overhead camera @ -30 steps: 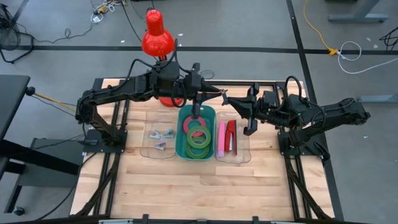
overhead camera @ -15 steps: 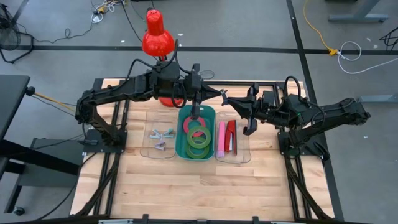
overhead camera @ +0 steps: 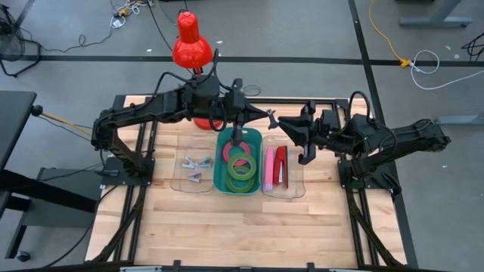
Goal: Pick and place Stapler, Stapler remover, tape
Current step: Put the black stapler remover into the left transparent bin
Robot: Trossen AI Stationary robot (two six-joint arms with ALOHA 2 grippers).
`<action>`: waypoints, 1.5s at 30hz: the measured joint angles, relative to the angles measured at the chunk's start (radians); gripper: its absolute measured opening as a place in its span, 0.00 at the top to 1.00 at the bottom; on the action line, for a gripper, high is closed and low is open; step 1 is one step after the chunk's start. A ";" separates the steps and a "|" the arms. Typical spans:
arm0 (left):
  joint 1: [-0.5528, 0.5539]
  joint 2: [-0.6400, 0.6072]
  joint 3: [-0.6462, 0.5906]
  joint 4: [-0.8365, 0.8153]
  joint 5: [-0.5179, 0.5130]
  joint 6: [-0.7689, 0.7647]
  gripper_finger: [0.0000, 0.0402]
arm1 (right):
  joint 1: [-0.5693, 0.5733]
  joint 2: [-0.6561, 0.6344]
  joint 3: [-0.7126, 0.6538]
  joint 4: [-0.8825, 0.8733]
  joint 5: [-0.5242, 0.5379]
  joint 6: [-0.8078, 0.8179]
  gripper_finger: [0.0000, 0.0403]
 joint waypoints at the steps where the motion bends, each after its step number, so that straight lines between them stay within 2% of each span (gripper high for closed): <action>1: 0.001 -0.003 0.000 -0.014 0.000 0.000 1.00 | 0.002 -0.003 0.000 0.002 0.002 0.000 0.79; 8: 0.003 -0.043 0.000 -0.132 0.033 -0.003 1.00 | 0.002 -0.030 0.000 -0.013 -0.023 -0.032 0.63; 14: 0.003 -0.106 0.000 -0.314 0.052 -0.006 1.00 | 0.001 -0.049 0.002 -0.119 -0.030 -0.060 0.63; 20: 0.038 -0.160 0.001 -0.376 0.085 -0.063 1.00 | 0.000 -0.067 0.001 -0.245 -0.038 -0.041 0.72; 28: 0.080 -0.205 -0.024 -0.377 0.113 -0.095 1.00 | -0.015 -0.090 0.001 -0.348 -0.098 -0.033 0.97; 31: 0.077 -0.230 -0.099 -0.364 0.116 -0.127 1.00 | -0.025 -0.103 0.001 -0.395 -0.121 -0.019 0.98; 36: 0.041 -0.287 -0.283 -0.194 0.130 -0.176 1.00 | -0.028 -0.126 0.001 -0.470 -0.140 -0.008 1.00; 41: 0.020 -0.365 -0.451 -0.097 0.102 -0.214 1.00 | -0.031 -0.163 -0.004 -0.567 -0.161 -0.026 1.00; 45: -0.001 -0.433 -0.537 -0.054 0.070 -0.227 1.00 | -0.035 -0.233 -0.051 -0.593 -0.178 -0.015 1.00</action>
